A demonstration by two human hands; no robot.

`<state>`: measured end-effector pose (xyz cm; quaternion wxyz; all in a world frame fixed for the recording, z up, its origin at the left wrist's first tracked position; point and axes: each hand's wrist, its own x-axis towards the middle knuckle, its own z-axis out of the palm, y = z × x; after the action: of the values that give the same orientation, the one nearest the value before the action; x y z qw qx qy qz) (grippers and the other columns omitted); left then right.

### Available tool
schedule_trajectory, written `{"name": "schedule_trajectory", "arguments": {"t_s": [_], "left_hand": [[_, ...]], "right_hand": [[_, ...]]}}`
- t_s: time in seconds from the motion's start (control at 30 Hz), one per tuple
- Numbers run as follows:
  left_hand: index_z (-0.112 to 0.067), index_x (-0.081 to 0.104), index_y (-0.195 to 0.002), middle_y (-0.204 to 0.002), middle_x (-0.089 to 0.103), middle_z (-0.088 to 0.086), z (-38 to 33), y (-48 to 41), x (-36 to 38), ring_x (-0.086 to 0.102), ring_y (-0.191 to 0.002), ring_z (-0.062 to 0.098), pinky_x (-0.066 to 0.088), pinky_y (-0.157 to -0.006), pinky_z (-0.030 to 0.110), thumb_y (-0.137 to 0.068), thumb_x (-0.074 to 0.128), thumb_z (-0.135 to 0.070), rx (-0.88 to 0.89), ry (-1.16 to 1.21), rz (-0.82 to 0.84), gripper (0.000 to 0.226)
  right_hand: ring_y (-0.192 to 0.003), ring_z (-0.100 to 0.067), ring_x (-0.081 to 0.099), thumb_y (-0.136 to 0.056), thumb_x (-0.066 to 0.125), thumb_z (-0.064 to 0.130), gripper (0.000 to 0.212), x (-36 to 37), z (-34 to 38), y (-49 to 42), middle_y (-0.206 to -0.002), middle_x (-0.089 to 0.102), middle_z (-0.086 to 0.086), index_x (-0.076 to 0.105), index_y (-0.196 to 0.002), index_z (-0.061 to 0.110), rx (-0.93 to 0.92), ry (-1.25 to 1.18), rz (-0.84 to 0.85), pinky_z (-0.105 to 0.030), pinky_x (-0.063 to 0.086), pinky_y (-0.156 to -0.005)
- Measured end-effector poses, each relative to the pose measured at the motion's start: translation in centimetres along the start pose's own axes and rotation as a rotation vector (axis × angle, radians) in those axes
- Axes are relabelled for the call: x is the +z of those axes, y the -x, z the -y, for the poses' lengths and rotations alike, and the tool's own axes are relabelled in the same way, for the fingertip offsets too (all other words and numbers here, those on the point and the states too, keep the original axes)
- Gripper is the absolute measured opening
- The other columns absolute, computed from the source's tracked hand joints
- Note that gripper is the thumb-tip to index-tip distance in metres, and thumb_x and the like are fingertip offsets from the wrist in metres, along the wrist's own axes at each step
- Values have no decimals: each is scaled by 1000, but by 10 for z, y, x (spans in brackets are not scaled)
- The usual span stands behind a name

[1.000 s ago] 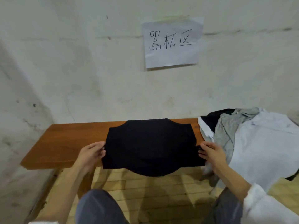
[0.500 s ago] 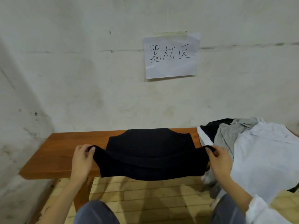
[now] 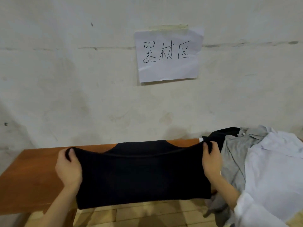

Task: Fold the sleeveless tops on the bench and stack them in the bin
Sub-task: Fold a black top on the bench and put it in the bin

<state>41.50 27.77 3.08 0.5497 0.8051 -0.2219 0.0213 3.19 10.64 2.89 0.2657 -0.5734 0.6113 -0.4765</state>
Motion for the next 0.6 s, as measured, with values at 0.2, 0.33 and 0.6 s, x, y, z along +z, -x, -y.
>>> {"name": "schedule_trajectory", "arguments": {"t_s": [0.2, 0.33, 0.6], "left_hand": [[-1, 46, -130, -132, 45, 28, 37, -15, 74, 41, -122, 45, 34, -100, 53, -94, 53, -22, -133, -511, 277, 42], [-9, 48, -138, -148, 38, 15, 60, 34, 85, 28, -141, 32, 20, -113, 50, -99, 39, -36, 366, -678, 472, 48], [-25, 15, -152, -160, 7, 1, 59, 39, 76, 1, -148, 22, 0, -117, 47, -95, 5, -54, 297, -834, 578, 64]], "right_hand": [[-113, -40, 50, -89, 59, 9, 44, 55, -42, -35, -123, 51, -23, 45, -130, 0, 48, 451, 186, -44, 41, -92], [-140, -28, 30, -97, 47, 30, 52, 70, -59, 3, -150, 34, -12, 38, -142, 7, -270, 589, 379, -38, 23, -115], [-147, -16, -8, -64, -37, 72, 111, 67, -70, 14, -160, -3, -1, 2, -152, 18, -341, 898, 633, -34, -7, -117]]}}
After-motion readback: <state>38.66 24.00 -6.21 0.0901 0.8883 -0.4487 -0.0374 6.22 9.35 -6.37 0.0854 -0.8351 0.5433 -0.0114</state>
